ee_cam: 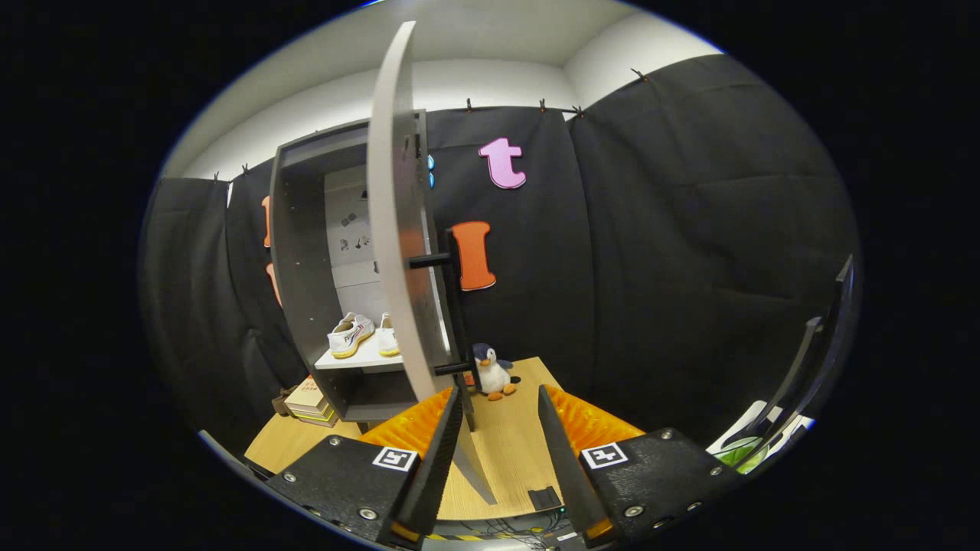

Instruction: Open the shoe cabinet door, grab the shoes and put them into the shoe cabinet, then close the shoe cabinet door.

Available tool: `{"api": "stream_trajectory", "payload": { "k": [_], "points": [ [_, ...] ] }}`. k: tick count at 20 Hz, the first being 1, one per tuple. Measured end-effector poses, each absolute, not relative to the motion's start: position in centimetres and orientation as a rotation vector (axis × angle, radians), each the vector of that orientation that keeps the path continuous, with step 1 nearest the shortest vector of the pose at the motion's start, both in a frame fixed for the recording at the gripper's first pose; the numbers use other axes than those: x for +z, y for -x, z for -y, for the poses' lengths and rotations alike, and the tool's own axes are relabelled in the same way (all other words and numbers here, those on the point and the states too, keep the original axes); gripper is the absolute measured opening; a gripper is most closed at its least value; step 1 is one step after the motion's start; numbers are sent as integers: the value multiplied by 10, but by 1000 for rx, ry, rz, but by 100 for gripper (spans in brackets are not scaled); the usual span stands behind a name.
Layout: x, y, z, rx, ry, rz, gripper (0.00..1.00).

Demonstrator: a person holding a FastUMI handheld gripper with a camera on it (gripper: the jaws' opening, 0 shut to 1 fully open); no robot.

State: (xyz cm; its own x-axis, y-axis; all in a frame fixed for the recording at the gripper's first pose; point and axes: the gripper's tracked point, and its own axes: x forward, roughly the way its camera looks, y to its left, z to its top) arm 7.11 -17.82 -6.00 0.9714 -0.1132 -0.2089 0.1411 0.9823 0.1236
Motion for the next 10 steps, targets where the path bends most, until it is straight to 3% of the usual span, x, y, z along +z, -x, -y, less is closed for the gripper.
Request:
{"api": "stream_trajectory", "payload": {
  "k": [10],
  "points": [
    [-72, -92, 169, -85, -123, -217, 72]
  ]
}}
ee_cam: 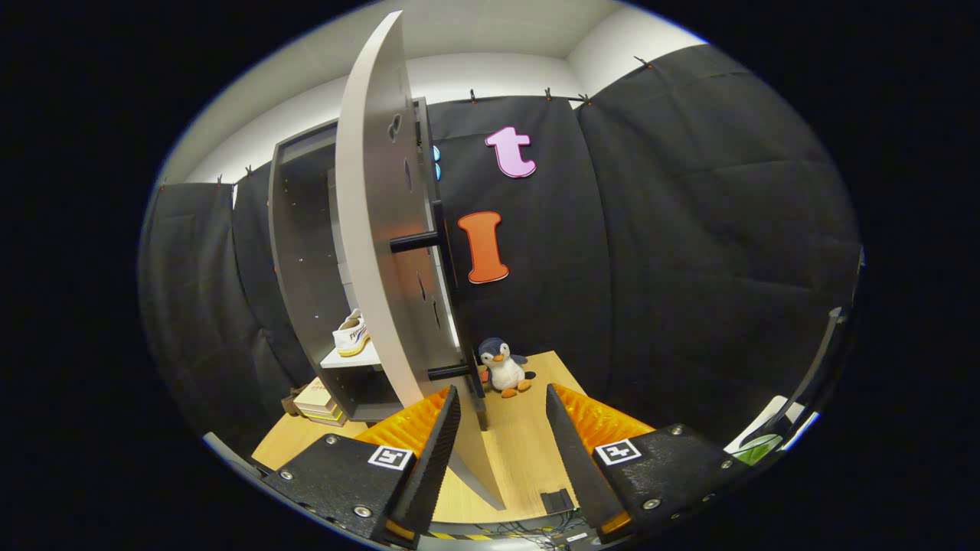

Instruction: Open the shoe cabinet door, grab the shoes and put them into the shoe cabinet, then close the shoe cabinet door.

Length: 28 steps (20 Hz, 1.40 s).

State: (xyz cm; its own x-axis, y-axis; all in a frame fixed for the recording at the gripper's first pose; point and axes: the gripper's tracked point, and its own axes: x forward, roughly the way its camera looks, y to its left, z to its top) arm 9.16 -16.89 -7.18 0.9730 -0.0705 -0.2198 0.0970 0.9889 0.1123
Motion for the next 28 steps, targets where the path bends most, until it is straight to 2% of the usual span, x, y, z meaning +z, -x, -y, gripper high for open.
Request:
{"api": "stream_trajectory", "payload": {
  "k": [5, 13, 28],
  "points": [
    [-70, -89, 140, -38, -117, -188, 71],
    [-67, -96, 56, 167, -84, -183, 71],
    [-62, -136, -20, 318, -94, -175, 74]
  ]
}}
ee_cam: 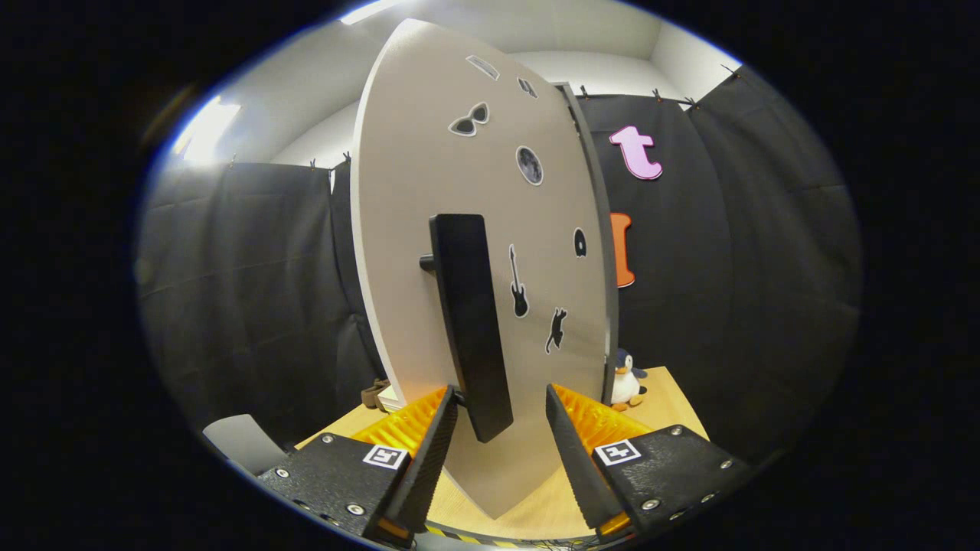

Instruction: Open the shoe cabinet door, grab the shoes and put them into the shoe cabinet, then close the shoe cabinet door.

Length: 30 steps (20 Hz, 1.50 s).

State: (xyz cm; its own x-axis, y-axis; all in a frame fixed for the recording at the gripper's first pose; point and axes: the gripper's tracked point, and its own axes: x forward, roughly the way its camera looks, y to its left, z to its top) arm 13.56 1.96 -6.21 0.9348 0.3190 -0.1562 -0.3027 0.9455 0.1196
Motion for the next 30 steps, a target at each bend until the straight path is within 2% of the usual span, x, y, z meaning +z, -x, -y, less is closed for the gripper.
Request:
{"api": "stream_trajectory", "payload": {
  "k": [1, 13, 25, 30],
  "points": [
    [-61, -138, -25, 324, -96, -172, 78],
    [-64, -211, -123, 382, -67, -163, 92],
    [-69, -252, -169, 376, -56, -172, 94],
    [-69, -261, -171, 313, -32, -151, 94]
  ]
}}
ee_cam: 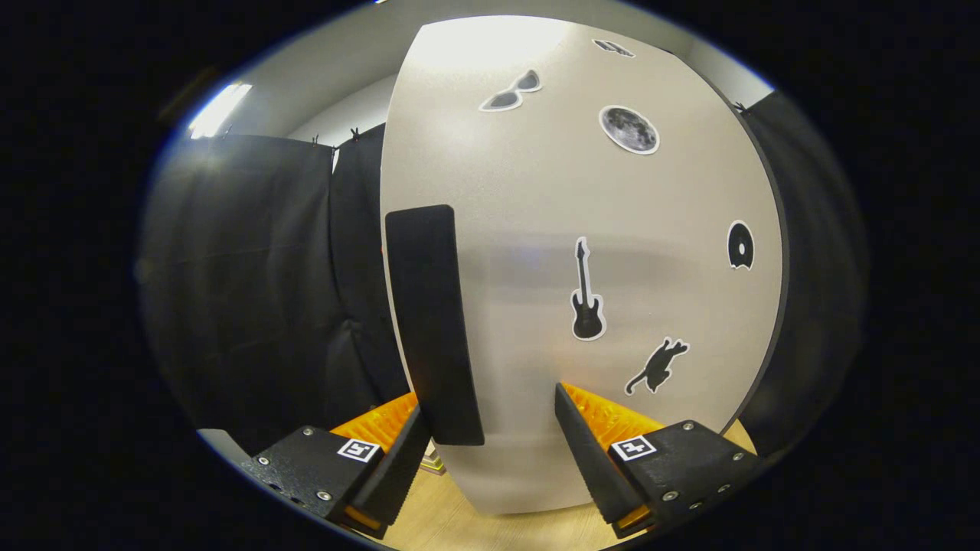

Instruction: Open the shoe cabinet door, grab the shoes and put them into the shoe cabinet, then close the shoe cabinet door.

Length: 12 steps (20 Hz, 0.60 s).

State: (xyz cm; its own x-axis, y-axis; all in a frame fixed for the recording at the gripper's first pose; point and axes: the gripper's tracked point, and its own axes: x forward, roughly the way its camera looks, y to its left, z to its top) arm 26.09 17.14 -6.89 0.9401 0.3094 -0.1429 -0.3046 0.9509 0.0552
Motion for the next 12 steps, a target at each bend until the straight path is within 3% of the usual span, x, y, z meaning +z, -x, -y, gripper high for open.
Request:
{"api": "stream_trajectory", "payload": {
  "k": [12],
  "points": [
    [-68, -275, -175, 188, -42, -106, 96]
  ]
}}
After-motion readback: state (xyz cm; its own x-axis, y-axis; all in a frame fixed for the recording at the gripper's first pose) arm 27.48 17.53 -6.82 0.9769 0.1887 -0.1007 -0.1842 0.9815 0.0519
